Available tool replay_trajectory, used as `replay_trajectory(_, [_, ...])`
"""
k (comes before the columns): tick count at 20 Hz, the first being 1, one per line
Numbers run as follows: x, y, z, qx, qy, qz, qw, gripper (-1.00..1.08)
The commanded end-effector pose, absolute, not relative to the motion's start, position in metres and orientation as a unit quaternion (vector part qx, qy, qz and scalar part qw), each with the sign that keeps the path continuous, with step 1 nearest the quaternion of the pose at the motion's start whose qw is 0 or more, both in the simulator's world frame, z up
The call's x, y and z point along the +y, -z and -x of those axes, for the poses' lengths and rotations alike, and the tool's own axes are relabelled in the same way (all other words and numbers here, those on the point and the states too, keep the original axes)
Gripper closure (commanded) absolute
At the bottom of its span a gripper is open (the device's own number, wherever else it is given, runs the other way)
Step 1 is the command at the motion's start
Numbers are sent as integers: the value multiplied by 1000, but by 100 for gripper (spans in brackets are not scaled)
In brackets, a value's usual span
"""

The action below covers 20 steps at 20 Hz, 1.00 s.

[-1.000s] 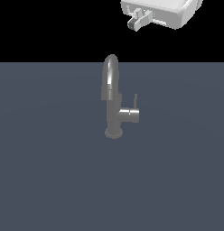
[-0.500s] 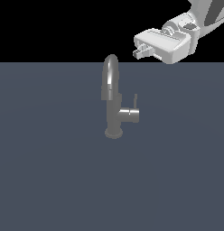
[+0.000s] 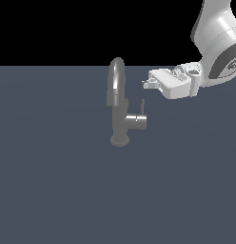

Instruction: Turn on the faucet by rotating a designated handle.

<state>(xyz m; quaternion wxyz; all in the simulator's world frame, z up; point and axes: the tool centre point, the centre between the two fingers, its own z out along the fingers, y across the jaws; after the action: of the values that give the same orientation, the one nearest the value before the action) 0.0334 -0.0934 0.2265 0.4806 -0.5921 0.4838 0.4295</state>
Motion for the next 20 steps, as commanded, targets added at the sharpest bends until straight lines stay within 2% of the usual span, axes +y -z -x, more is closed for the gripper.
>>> replay_trajectory(1, [-94,-208,-37,498,-442,558,496,108])
replay_trajectory(10, [-91,-167,-39,525,-466,481,525,108])
replay_trajectory(20, [-90,-162,-36,528,-470,471,528,108])
